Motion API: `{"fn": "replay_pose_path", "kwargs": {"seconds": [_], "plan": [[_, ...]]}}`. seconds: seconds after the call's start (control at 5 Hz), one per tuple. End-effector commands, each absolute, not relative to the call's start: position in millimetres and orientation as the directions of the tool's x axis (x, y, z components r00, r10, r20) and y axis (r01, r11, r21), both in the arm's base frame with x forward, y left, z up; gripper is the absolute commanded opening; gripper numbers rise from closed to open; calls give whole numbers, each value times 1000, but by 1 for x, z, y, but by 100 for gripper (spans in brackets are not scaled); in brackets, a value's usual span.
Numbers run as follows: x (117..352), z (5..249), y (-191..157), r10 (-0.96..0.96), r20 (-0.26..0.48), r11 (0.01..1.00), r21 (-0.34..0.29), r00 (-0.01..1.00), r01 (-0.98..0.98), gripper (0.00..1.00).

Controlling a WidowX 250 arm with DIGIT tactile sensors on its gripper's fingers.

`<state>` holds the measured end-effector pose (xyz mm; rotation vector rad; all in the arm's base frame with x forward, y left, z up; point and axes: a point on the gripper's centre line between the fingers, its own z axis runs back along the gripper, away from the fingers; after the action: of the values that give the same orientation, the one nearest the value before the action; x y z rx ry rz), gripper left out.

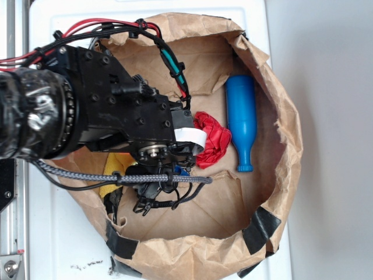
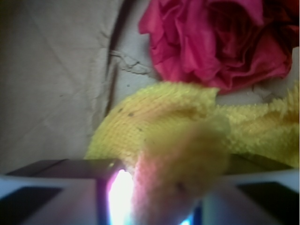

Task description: Grab the yellow cloth.

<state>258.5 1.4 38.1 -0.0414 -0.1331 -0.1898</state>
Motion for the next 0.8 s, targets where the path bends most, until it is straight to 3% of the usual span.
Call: {"fn": "replay_pose_path", "kwargs": {"seconds": [0.0,0.2,0.6], "plan": [[260,126,2,-85,256,985,-121,963,119,0],[262,176,3,5,252,979,-200,968,47,0],[275,221,11,70,276,963,-269,958,7,0]]}}
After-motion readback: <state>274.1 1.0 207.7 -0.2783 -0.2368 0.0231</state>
